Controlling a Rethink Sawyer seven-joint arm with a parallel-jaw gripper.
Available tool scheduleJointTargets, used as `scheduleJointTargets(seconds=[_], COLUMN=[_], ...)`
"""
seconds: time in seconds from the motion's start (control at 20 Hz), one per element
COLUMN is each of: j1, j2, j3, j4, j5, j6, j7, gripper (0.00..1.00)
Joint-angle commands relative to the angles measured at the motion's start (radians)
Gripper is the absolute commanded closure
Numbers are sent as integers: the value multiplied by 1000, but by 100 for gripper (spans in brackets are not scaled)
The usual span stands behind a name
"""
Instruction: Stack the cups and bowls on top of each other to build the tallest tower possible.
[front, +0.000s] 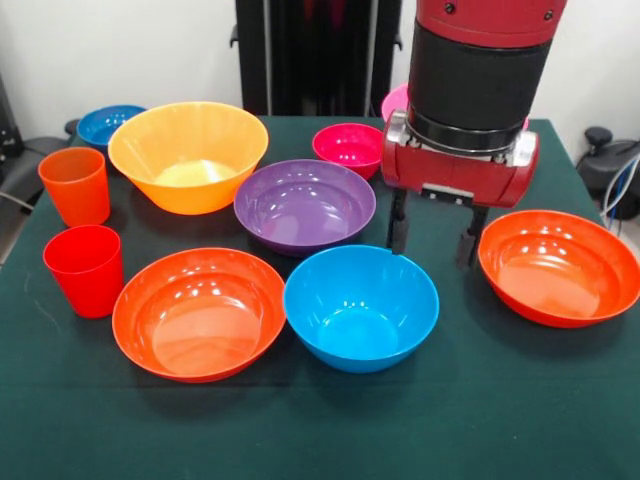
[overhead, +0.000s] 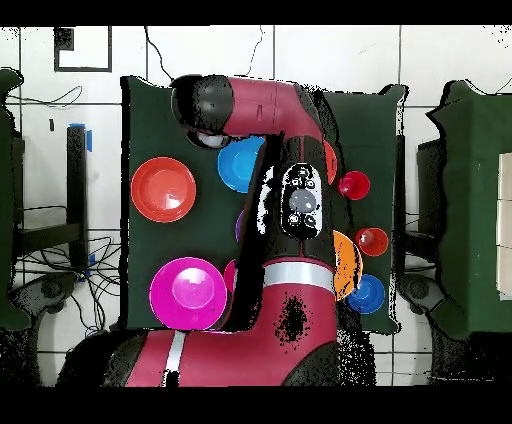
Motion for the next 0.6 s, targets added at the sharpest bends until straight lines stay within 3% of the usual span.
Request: scheduleJointTargets(seconds=[0.05,0.6], j1=[23,61], j2=[-2,5], j3=[14,0], j4=[120,197], j5=[-24,24], j6=[37,-27], j7=[73,148], gripper=[0,0])
